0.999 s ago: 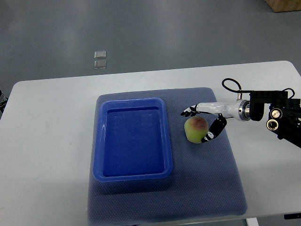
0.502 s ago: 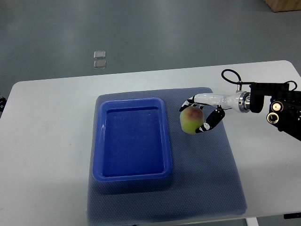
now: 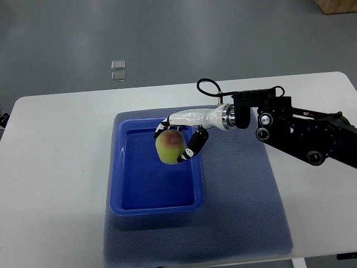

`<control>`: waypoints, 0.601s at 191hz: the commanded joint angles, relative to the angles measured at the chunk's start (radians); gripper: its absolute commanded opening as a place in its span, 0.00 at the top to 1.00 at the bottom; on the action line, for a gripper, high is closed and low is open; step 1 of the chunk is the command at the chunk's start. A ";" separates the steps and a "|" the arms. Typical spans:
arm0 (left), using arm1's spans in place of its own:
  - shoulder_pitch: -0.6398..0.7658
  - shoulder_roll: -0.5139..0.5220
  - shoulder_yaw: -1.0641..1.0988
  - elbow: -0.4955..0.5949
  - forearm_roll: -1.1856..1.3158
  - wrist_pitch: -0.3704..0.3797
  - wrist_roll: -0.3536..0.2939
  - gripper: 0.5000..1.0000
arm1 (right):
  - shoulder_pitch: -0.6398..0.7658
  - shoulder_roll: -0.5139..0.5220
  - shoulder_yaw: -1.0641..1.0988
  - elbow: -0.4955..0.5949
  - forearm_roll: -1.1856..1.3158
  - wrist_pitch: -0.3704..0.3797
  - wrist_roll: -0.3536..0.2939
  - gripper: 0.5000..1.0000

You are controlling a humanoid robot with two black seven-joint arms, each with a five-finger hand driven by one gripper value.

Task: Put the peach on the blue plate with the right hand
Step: 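Lift the peach and carry it over the blue tray, then lower the peach into the tray and open the right hand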

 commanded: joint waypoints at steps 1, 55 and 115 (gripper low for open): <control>0.000 0.000 0.000 0.000 0.000 0.000 0.000 0.00 | 0.021 0.074 -0.018 -0.056 -0.003 0.000 -0.002 0.79; 0.000 0.000 0.000 0.000 0.000 0.000 0.000 0.00 | 0.032 0.160 -0.058 -0.153 -0.011 -0.007 -0.006 0.43; 0.000 0.000 0.000 0.000 0.000 0.000 0.000 0.00 | 0.032 0.151 -0.067 -0.153 -0.005 0.007 -0.009 0.14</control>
